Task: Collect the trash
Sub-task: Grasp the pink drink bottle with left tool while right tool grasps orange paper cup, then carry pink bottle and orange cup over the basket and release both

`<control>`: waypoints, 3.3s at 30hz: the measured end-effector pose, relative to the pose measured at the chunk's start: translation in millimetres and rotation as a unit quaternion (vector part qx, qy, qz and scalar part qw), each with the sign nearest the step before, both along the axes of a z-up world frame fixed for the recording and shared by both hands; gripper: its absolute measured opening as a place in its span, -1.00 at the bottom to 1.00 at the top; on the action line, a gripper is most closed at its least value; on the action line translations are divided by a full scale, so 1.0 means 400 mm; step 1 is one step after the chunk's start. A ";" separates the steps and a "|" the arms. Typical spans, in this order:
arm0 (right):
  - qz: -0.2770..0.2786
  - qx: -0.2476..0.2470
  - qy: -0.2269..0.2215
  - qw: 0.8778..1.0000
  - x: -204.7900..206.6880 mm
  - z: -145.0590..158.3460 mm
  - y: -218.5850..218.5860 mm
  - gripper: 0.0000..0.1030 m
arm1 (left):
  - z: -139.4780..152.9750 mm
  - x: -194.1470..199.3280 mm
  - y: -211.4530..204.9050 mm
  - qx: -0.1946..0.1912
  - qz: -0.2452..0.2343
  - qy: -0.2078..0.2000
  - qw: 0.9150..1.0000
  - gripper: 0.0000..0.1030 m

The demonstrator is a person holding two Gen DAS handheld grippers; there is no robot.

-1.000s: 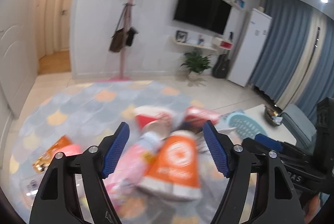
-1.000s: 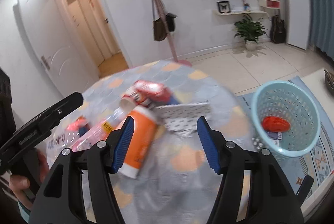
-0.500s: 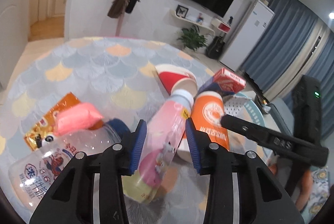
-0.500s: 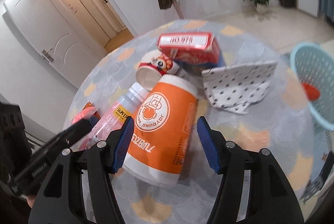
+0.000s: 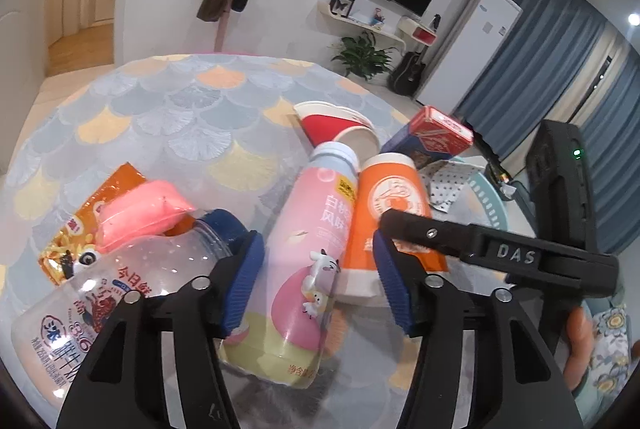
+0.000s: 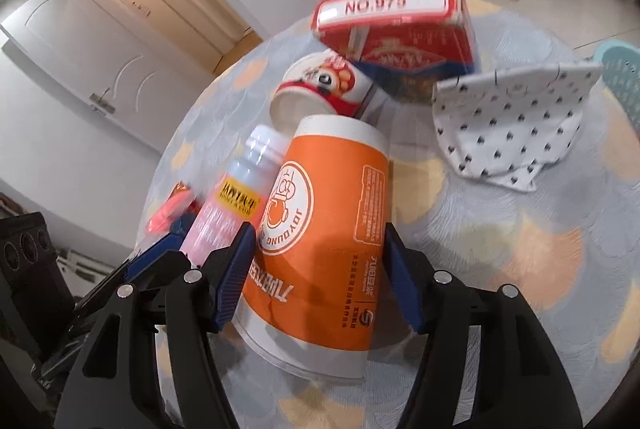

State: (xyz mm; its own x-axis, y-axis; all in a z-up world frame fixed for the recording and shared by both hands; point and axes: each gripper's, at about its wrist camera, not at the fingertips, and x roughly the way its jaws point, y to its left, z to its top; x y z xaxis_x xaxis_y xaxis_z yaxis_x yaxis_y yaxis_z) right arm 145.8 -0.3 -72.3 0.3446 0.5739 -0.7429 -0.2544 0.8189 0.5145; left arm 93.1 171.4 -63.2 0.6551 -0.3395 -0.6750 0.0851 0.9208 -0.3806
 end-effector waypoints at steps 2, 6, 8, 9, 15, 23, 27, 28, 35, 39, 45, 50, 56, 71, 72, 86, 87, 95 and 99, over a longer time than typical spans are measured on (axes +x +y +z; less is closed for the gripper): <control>0.004 0.001 0.000 1.000 -0.009 0.002 -0.010 0.12 | 0.002 -0.004 -0.005 -0.006 -0.005 0.001 1.000 0.08; 0.005 -0.009 -0.013 1.000 -0.036 0.012 -0.046 0.10 | 0.008 -0.002 -0.016 -0.008 -0.012 0.004 1.000 0.23; 0.002 -0.020 -0.024 1.000 -0.050 0.021 -0.069 0.10 | 0.011 0.004 -0.035 -0.002 -0.018 0.006 1.000 0.29; 0.002 -0.027 -0.032 0.999 -0.057 0.026 -0.077 0.10 | 0.012 0.010 -0.050 0.009 -0.020 0.009 1.000 0.29; 0.010 -0.113 -0.104 0.988 -0.113 0.071 -0.095 0.04 | 0.003 0.057 -0.100 0.061 -0.005 0.041 0.997 0.29; 0.019 -0.129 -0.141 0.981 -0.137 0.101 -0.097 0.03 | -0.053 0.099 -0.137 0.085 -0.018 0.090 0.992 -0.02; 0.029 -0.130 -0.156 0.979 -0.150 0.114 -0.097 0.01 | -0.055 0.078 -0.117 0.027 -0.009 0.079 0.996 -0.10; 0.030 -0.131 -0.160 0.978 -0.159 0.121 -0.100 0.01 | -0.054 0.071 -0.114 0.018 -0.008 0.073 0.997 -0.10; 0.017 -0.122 -0.191 0.974 -0.177 0.176 -0.119 0.01 | 0.001 -0.016 -0.088 -0.085 -0.026 0.012 0.996 -0.10; -0.003 -0.113 -0.208 0.971 -0.185 0.215 -0.161 0.01 | 0.053 -0.058 -0.100 -0.090 -0.029 -0.021 0.995 -0.10; -0.058 -0.127 -0.247 0.959 -0.186 0.278 -0.249 0.01 | 0.152 -0.093 -0.173 -0.077 -0.053 -0.072 0.993 -0.10; -0.121 -0.117 -0.257 0.952 -0.175 0.317 -0.374 0.01 | 0.208 -0.034 -0.291 -0.060 -0.095 -0.088 0.990 -0.10; -0.207 -0.112 -0.246 0.941 -0.139 0.323 -0.549 0.01 | 0.230 0.054 -0.451 -0.047 -0.135 -0.094 0.985 -0.10; -0.349 -0.158 -0.138 0.914 0.041 0.124 -0.860 0.03 | 0.095 0.298 -0.822 -0.038 -0.192 -0.017 0.980 -0.10; -0.356 -0.165 -0.128 0.911 0.055 0.105 -0.872 0.03 | 0.078 0.311 -0.839 -0.038 -0.194 -0.008 0.980 -0.10; -0.376 -0.164 -0.073 0.909 0.136 0.003 -0.955 0.08 | 0.002 0.393 -0.925 0.017 -0.183 0.012 0.983 0.06; -0.376 -0.163 -0.074 0.909 0.133 0.004 -0.955 0.08 | 0.008 0.390 -0.924 0.017 -0.182 0.009 0.983 0.06; -0.368 -0.151 -0.095 0.912 0.084 0.051 -0.917 0.08 | 0.077 0.322 -0.877 0.012 -0.169 -0.023 0.985 0.13; -0.348 -0.154 -0.128 0.916 0.049 0.109 -0.860 0.08 | 0.136 0.256 -0.827 0.005 -0.160 -0.052 0.986 0.13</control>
State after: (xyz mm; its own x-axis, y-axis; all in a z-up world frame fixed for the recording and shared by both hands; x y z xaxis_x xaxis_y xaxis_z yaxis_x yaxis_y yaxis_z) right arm 165.4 -344.5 -28.5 0.7330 -0.0753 -0.6761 0.3049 0.9248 0.2276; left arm 195.7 -159.5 -8.7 0.5812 -0.5340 -0.6140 0.4103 0.8440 -0.3456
